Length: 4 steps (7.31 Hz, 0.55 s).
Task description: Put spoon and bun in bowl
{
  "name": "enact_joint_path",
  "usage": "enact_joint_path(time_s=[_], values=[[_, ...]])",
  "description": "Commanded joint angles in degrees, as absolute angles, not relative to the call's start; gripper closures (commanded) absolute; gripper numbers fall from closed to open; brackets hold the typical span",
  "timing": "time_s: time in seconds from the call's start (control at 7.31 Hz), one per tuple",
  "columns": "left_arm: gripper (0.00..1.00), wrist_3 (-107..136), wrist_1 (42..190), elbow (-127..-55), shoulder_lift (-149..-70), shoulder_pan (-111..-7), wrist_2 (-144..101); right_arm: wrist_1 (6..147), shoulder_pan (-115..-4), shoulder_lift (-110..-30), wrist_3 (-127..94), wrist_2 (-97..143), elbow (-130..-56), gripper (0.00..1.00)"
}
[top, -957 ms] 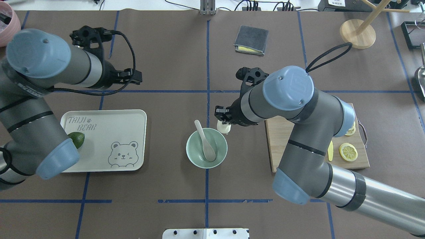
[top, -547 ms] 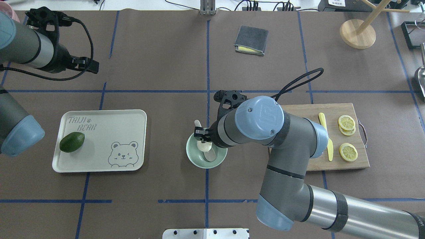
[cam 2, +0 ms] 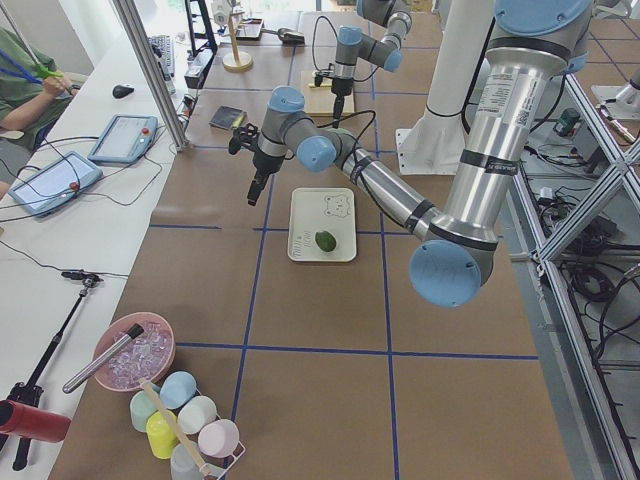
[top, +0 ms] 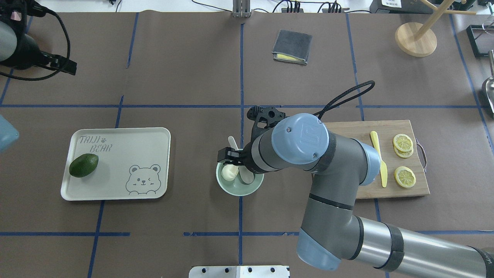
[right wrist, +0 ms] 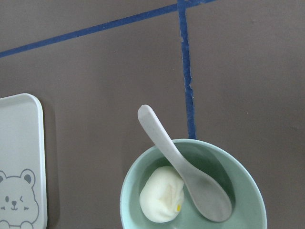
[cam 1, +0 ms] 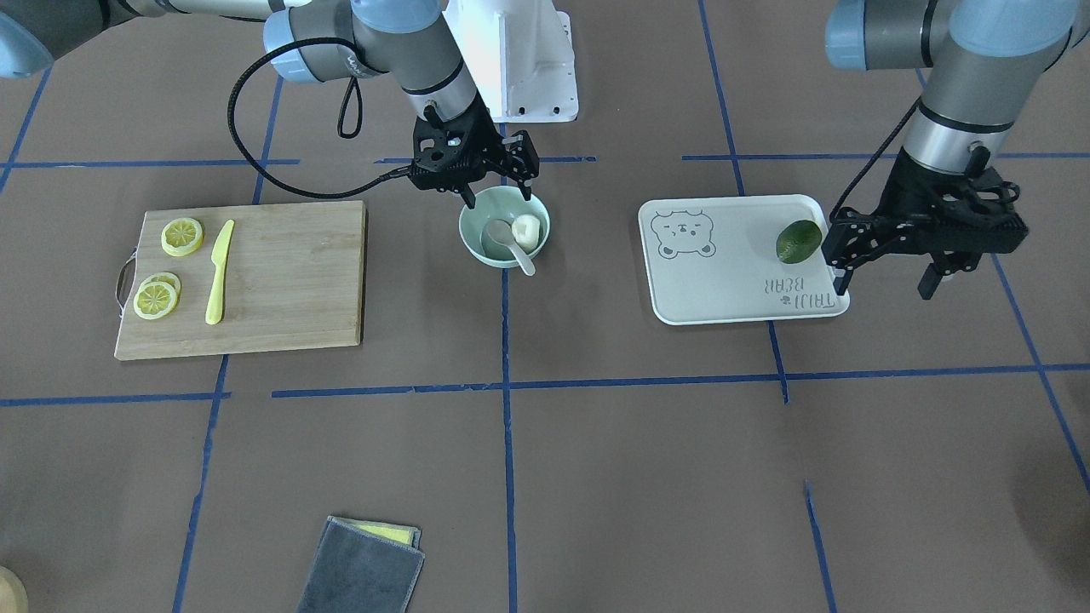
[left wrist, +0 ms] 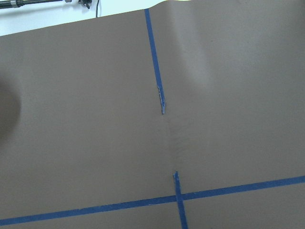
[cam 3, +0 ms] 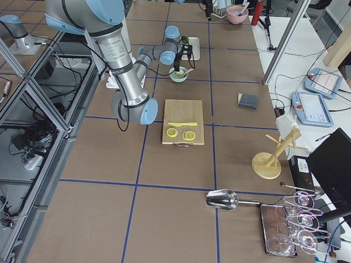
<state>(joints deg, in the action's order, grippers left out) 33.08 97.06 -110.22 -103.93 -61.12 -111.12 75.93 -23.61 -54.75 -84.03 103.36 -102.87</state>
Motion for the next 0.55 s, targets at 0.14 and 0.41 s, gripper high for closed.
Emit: enact_joint_path(time_s=[0.14,0.41], values=[[0.0,11.15,97.12,-105.04,-99.69,-72.82,-117.13,76.03,-25.56,-55.37,-83.67,104.14,-103.44,0.0],[0.0,-0.47,96.86,-101.27,-95.74,-80.92,-121.71,76.29,-31.69,-60.0,-82.1,109.74,-106.6,0.0]])
